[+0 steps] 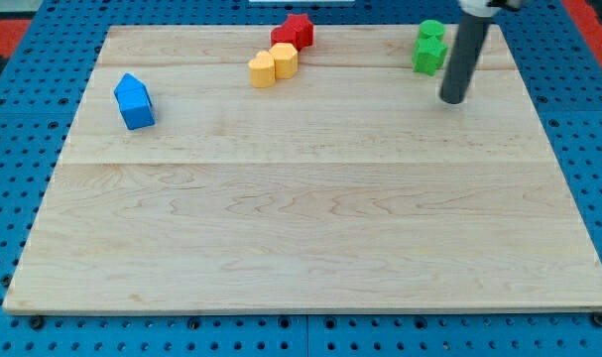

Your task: Separate the green circle from the green star

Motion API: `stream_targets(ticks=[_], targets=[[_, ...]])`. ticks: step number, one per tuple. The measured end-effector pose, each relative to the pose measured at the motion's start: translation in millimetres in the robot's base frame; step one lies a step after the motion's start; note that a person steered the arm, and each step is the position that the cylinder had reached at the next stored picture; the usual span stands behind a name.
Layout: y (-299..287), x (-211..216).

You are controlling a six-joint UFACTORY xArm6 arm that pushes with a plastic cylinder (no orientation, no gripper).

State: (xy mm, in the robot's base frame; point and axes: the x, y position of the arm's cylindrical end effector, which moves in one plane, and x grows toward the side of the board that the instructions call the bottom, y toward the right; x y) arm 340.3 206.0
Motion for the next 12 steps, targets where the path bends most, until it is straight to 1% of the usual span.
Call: stream_targets(ticks=[1, 3, 6, 8, 11, 12], targets=[[28.2, 0.0], [15.2, 0.0], [13.5, 0.0], [-5.4, 4.3], [-9.9, 7.9], [38.0, 22.1]])
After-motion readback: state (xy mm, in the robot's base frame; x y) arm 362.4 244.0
